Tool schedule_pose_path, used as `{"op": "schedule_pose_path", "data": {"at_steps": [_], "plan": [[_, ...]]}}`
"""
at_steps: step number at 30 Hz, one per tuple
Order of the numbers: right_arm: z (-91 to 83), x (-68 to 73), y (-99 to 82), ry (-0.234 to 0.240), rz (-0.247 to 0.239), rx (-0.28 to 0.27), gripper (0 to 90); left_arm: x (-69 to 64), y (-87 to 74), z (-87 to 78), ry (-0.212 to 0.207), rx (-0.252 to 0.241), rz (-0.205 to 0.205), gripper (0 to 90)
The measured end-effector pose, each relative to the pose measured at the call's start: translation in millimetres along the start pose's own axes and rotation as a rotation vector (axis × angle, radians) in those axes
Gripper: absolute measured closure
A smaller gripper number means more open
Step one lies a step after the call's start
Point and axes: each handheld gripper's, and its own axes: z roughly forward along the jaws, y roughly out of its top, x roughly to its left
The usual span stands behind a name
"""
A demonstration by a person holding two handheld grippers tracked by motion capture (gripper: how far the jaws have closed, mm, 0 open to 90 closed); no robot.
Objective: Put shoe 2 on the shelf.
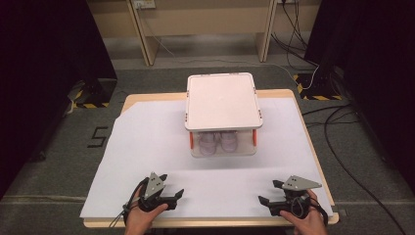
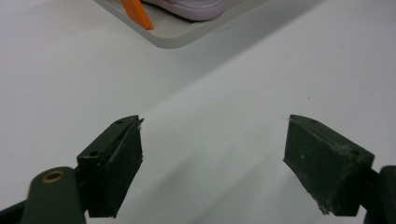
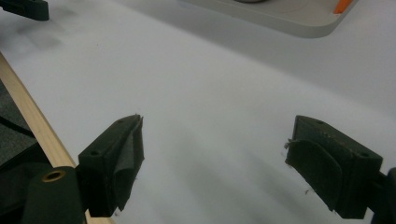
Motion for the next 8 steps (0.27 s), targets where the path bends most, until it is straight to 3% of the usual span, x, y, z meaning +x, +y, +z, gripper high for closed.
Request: {"op": "schedule_pose_path", "data": {"at_steps": [8], "plan": [[-2.5, -1.1, -2.4, -0.010, 0.004, 0.005, 18.6, 0.0, -0.2, 0.6, 0.000, 0.001, 0.000, 18.8]]}}
